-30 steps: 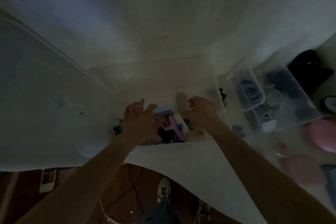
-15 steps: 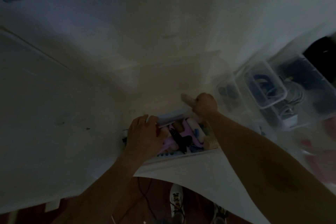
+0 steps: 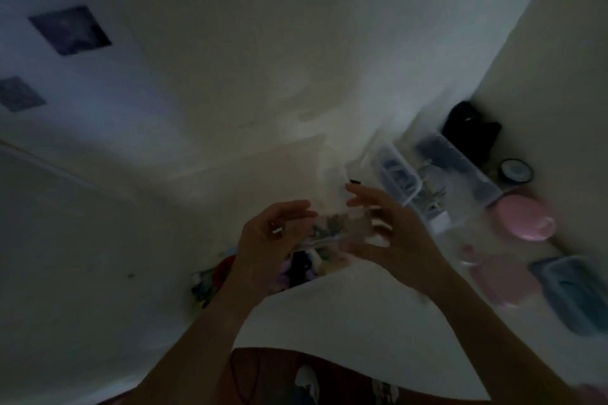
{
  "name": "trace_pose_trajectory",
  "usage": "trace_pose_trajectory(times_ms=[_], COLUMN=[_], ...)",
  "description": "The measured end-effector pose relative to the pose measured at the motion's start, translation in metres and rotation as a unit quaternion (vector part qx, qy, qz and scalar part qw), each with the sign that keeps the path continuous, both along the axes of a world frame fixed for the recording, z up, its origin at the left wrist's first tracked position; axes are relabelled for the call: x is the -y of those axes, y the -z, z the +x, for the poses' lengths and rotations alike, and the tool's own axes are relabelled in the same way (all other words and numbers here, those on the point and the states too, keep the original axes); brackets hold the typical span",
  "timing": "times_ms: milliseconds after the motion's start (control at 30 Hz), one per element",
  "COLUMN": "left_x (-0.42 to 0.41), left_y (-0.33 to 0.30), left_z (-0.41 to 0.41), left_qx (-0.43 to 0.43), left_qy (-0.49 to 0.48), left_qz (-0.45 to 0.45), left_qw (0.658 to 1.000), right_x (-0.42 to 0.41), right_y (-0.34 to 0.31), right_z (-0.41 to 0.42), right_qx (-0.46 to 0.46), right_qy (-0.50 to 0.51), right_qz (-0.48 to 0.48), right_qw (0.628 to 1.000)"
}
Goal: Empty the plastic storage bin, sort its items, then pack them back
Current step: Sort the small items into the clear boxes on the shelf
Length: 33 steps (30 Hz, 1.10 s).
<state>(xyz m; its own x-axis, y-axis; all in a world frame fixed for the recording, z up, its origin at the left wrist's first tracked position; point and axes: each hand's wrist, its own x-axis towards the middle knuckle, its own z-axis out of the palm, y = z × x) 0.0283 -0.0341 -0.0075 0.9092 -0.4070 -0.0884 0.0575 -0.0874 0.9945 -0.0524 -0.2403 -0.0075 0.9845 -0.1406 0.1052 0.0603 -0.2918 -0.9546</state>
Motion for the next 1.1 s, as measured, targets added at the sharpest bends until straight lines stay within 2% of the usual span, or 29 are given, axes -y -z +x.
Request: trace_pose_trajectory(times_ms=[67,200,333,500,567,667,767,867,967,1100], left_x=[0.016,0.054,0.091,0.141,0.165,0.21,0.268,0.331,0.38,0.417], left_y=[-0.007,-0.018,-0.027,-0.026,-0.016,0.015,0.047,0.068,0.085,0.095], left_z=[-0.01,-0.022,-0.039,-0.063,-0.073,-0.1,-0.134,-0.162,-0.178,-0.186], left_qx=[0.028,0.035,-0.131,-0.159,-0.166,-0.153,-0.129,-0.154,-0.101,-0.009], left_qy=[0.013,0.03,0.014,0.021,0.0,0.016,0.114,0.209,0.308,0.319], left_qz=[-0.018,-0.02,-0.097,-0.105,-0.096,-0.001,0.108,0.131,0.192,0.271], left_qw=[0.999,0.999,0.986,0.981,0.981,0.988,0.979,0.957,0.926,0.908], right_x=[0.016,0.042,0.072,0.111,0.126,0.153,0.186,0.227,0.266,0.302], right_y=[-0.006,-0.013,-0.01,-0.002,0.004,0.031,0.062,0.087,0.103,0.12], right_z=[-0.02,-0.045,-0.065,-0.098,-0.118,-0.165,-0.218,-0.259,-0.275,-0.274], right_qx=[-0.025,-0.028,-0.046,-0.074,-0.095,-0.145,-0.166,-0.177,-0.175,-0.203], right_qy=[0.05,0.098,0.157,0.164,0.199,0.312,0.473,0.574,0.65,0.707], right_qz=[0.117,0.183,0.309,0.422,0.421,0.388,0.41,0.419,0.38,0.315], right_qw=[0.992,0.978,0.937,0.889,0.88,0.855,0.762,0.68,0.635,0.6])
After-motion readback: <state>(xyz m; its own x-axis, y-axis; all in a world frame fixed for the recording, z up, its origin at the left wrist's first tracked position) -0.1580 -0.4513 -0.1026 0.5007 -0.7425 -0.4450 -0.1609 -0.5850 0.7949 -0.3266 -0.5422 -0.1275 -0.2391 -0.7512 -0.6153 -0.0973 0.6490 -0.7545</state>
